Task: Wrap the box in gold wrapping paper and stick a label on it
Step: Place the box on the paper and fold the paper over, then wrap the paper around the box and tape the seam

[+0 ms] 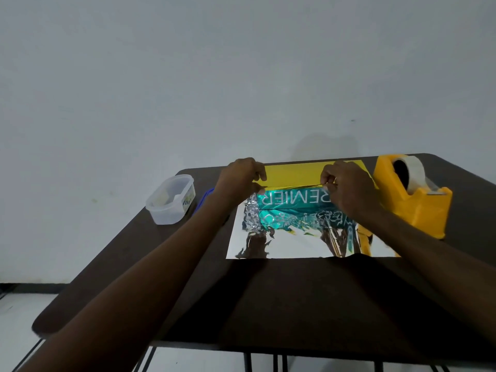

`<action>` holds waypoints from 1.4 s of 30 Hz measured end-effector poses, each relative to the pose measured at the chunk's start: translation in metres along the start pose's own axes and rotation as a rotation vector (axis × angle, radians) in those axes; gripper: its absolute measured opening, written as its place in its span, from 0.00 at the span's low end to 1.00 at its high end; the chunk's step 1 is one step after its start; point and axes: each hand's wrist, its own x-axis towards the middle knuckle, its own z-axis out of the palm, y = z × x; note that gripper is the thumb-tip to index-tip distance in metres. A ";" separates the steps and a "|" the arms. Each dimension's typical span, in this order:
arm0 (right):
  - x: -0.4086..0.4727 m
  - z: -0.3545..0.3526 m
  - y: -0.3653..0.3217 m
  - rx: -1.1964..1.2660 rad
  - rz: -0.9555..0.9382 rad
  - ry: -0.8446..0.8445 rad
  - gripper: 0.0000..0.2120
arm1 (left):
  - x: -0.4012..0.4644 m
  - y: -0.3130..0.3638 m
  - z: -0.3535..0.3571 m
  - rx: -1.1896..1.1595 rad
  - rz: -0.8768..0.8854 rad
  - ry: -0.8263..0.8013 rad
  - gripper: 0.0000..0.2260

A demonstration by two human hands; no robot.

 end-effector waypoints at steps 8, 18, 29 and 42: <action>-0.001 -0.001 -0.010 -0.053 0.059 -0.020 0.10 | 0.019 0.074 0.025 -0.090 0.037 0.035 0.06; 0.004 -0.037 -0.027 -0.208 0.184 -0.016 0.01 | 0.016 0.071 0.038 -0.051 0.037 0.124 0.04; -0.008 -0.126 0.014 -0.578 0.516 -0.152 0.08 | 0.015 0.073 0.042 -0.054 0.054 0.166 0.04; -0.009 -0.159 0.031 0.105 1.025 -0.325 0.07 | 0.013 0.080 0.041 -0.064 0.043 0.155 0.04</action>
